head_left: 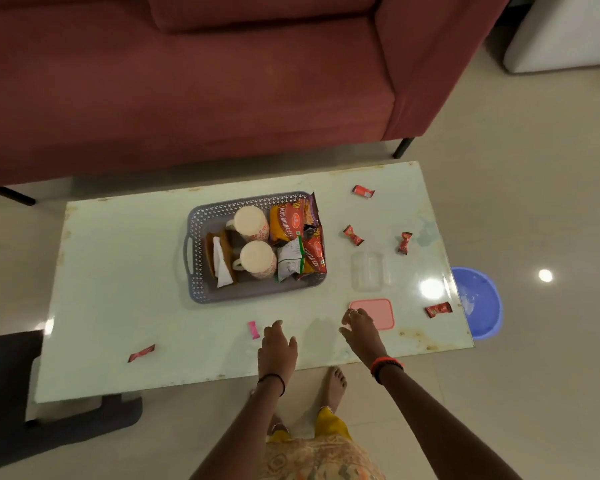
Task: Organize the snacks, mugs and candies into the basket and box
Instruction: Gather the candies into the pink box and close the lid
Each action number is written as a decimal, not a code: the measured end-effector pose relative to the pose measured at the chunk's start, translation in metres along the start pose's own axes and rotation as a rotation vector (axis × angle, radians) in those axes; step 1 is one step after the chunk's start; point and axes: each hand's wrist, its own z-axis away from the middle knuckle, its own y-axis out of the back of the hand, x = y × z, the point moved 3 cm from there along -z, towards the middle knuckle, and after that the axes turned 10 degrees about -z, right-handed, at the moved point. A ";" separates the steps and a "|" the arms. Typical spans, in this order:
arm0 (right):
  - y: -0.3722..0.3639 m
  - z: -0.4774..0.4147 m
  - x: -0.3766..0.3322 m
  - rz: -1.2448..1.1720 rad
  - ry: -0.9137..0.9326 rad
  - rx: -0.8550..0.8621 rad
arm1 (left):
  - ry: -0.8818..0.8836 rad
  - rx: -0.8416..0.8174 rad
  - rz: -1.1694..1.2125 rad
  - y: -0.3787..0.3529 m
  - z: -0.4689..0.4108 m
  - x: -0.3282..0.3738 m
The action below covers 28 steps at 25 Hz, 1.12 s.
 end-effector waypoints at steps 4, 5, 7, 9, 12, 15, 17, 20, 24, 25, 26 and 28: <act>-0.013 0.001 -0.058 -0.119 0.048 0.003 | 0.115 0.083 0.134 0.030 0.012 -0.025; -0.019 0.002 -0.074 -0.137 0.068 -0.002 | 0.144 0.107 0.162 0.039 0.014 -0.033; -0.034 0.004 -0.102 -0.180 0.093 -0.021 | 0.201 0.143 0.217 0.052 0.016 -0.052; -0.050 0.007 -0.128 -0.219 0.111 -0.044 | 0.250 0.173 0.260 0.062 0.016 -0.073; -0.075 0.014 -0.156 -0.250 0.135 -0.071 | 0.307 0.210 0.304 0.073 0.016 -0.109; -0.103 0.020 -0.167 -0.271 0.087 -0.063 | 0.332 0.222 0.342 0.083 0.016 -0.150; -0.123 0.024 -0.169 -0.248 0.055 -0.040 | 0.341 0.219 0.352 0.091 0.012 -0.181; -0.153 0.028 -0.167 -0.185 0.010 0.000 | 0.348 0.225 0.324 0.102 0.008 -0.227; -0.184 0.024 -0.165 -0.148 -0.057 0.078 | 0.280 0.259 0.128 0.118 -0.008 -0.282; -0.189 0.022 -0.165 -0.135 -0.066 0.101 | 0.237 0.270 0.038 0.121 -0.015 -0.293; -0.191 0.019 -0.163 -0.122 -0.072 0.120 | 0.193 0.279 -0.033 0.124 -0.022 -0.299; -0.198 0.013 -0.160 -0.105 -0.080 0.152 | 0.111 0.270 -0.132 0.126 -0.040 -0.310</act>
